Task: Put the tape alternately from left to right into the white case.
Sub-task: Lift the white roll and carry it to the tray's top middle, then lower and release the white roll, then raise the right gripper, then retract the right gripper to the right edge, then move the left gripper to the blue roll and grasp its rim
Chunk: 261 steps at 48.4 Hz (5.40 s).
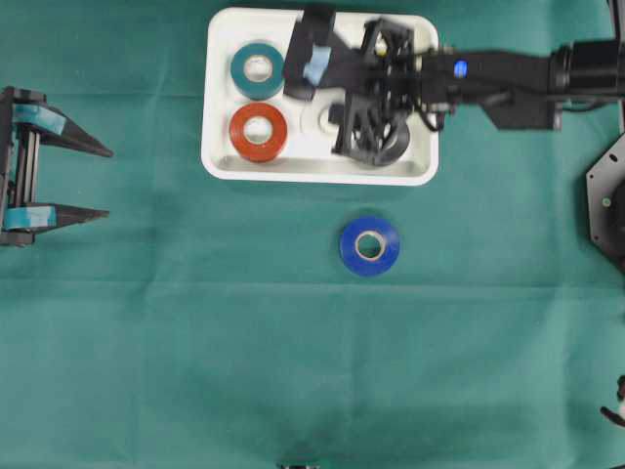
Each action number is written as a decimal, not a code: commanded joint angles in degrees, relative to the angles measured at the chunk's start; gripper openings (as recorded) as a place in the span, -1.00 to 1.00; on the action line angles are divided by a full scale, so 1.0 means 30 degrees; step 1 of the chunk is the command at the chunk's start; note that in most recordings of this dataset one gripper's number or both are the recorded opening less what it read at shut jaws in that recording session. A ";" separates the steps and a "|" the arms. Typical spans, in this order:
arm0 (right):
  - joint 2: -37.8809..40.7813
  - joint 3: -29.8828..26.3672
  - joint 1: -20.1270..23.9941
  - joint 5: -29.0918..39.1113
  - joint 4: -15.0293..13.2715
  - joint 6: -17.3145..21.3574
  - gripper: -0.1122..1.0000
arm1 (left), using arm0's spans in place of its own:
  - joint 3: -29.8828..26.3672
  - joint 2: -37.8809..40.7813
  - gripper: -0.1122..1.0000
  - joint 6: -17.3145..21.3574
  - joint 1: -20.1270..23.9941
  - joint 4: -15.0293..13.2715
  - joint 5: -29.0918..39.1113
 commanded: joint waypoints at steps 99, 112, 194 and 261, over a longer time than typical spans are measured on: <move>-0.1055 0.1406 -0.3428 -0.3340 -0.0059 0.0000 0.33 | -0.0205 0.0059 0.81 -0.0059 0.0117 0.0000 -0.0205; -0.4277 0.4922 -0.3398 -0.3779 -0.0088 0.0059 0.33 | -0.0205 0.0059 0.81 -0.0059 0.0117 0.0000 -0.0205; -1.7813 1.6934 -0.0498 -1.1602 -0.0088 0.0000 0.32 | -0.0527 0.0059 0.81 -0.0059 -0.3047 0.0000 -0.0557; -1.8281 1.7607 0.2871 -1.2979 -0.0410 0.0000 0.30 | -0.1348 0.0557 0.82 -0.0059 -0.4277 0.0000 -0.1201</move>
